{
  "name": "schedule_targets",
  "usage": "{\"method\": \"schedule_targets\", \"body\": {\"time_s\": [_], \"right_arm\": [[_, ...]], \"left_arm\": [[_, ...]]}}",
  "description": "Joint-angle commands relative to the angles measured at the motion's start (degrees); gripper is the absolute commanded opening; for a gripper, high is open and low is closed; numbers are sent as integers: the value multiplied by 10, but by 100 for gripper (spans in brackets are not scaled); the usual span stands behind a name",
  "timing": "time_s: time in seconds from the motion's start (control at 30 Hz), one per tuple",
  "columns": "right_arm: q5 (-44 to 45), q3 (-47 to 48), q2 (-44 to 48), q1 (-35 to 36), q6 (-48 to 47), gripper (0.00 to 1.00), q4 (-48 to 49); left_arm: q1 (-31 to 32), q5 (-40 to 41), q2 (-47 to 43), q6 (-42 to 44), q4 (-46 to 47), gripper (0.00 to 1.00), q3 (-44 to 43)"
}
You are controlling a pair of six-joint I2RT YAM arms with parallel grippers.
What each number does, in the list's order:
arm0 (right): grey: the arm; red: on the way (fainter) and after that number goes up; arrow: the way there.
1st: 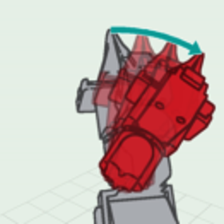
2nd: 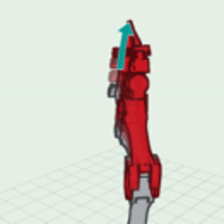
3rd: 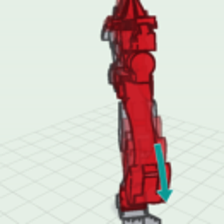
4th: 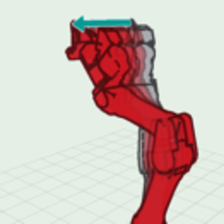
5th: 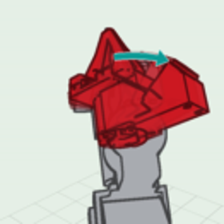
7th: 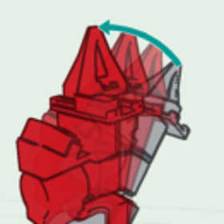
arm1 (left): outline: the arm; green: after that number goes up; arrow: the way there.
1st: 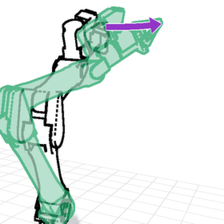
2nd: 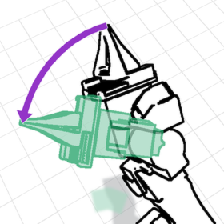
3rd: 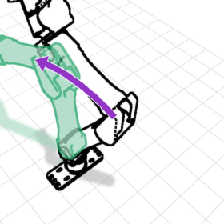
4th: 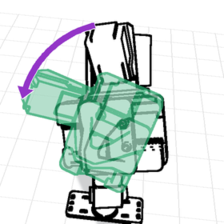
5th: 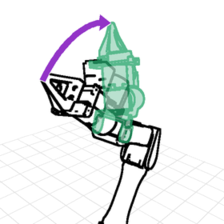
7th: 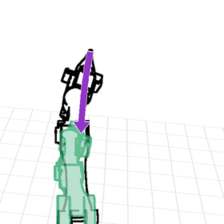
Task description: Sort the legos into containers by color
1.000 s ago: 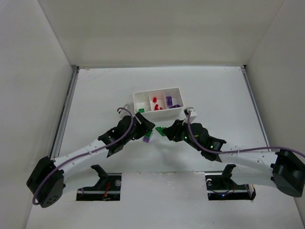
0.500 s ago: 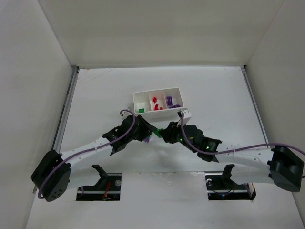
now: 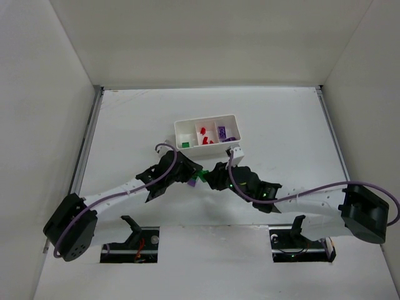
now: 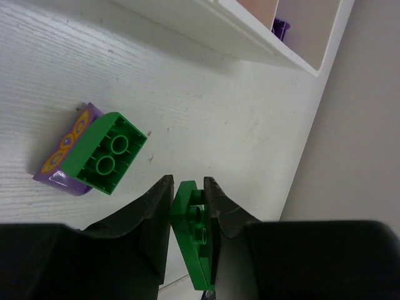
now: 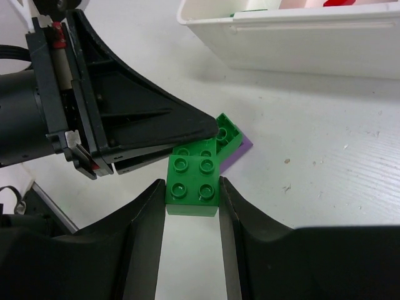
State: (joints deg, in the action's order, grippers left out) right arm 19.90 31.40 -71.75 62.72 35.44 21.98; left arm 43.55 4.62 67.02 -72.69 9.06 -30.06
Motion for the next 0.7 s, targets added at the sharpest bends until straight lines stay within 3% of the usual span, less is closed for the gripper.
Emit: {"method": "schedule_targets", "body": {"time_s": [0.0, 0.17, 0.43, 0.67], "right_arm": [[0, 29, -16, 11, 12, 29, 45], [-2, 31, -29, 12, 26, 36, 45], [-11, 38, -48, 13, 33, 55, 45], [-10, 34, -36, 12, 34, 53, 45]], "left_arm": [[0, -10, -24, -26, 68, 18, 11], [-4, 6, -56, -14, 89, 11, 32], [1, 11, -68, -5, 97, 8, 40], [4, 21, -74, 13, 88, 7, 40]]}}
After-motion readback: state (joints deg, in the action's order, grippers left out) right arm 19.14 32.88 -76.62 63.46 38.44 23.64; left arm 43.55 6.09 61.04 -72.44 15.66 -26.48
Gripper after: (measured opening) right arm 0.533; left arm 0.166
